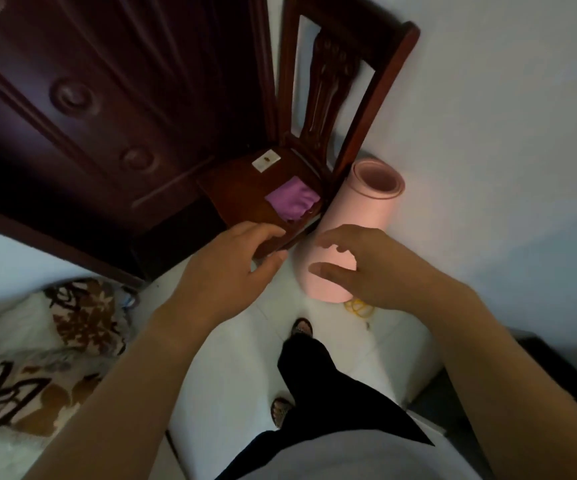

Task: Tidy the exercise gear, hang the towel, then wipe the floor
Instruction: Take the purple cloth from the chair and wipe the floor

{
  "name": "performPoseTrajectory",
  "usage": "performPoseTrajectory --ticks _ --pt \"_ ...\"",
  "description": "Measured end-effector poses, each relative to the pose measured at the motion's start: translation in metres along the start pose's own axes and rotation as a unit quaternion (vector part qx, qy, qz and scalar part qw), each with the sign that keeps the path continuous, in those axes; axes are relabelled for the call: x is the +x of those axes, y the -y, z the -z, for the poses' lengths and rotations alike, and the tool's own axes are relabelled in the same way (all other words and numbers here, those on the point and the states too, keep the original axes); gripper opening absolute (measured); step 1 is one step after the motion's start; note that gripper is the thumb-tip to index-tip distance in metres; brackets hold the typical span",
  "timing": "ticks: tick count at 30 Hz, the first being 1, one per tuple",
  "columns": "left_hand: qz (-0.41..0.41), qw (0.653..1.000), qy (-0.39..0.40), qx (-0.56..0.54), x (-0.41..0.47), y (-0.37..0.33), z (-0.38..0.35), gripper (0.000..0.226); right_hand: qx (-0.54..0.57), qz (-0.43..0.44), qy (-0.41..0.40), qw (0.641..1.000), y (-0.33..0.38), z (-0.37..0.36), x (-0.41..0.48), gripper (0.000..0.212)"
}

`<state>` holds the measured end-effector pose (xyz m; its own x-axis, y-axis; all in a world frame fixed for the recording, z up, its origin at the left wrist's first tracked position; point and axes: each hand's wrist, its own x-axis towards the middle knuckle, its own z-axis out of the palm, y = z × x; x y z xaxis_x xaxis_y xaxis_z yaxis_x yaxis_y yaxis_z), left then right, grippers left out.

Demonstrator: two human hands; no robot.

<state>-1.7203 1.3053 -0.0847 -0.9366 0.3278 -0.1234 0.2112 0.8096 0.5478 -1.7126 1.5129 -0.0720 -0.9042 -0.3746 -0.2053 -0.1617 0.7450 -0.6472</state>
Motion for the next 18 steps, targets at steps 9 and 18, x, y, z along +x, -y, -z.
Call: performPoseTrajectory --ticks 9,18 --pt "-0.032 0.996 0.052 0.061 0.159 0.046 0.062 0.037 0.013 -0.028 -0.036 0.999 -0.030 0.055 0.158 0.041" --pt "-0.081 0.991 0.080 0.071 0.287 0.060 0.091 0.039 0.006 -0.050 -0.099 0.994 -0.051 0.113 0.252 0.047"
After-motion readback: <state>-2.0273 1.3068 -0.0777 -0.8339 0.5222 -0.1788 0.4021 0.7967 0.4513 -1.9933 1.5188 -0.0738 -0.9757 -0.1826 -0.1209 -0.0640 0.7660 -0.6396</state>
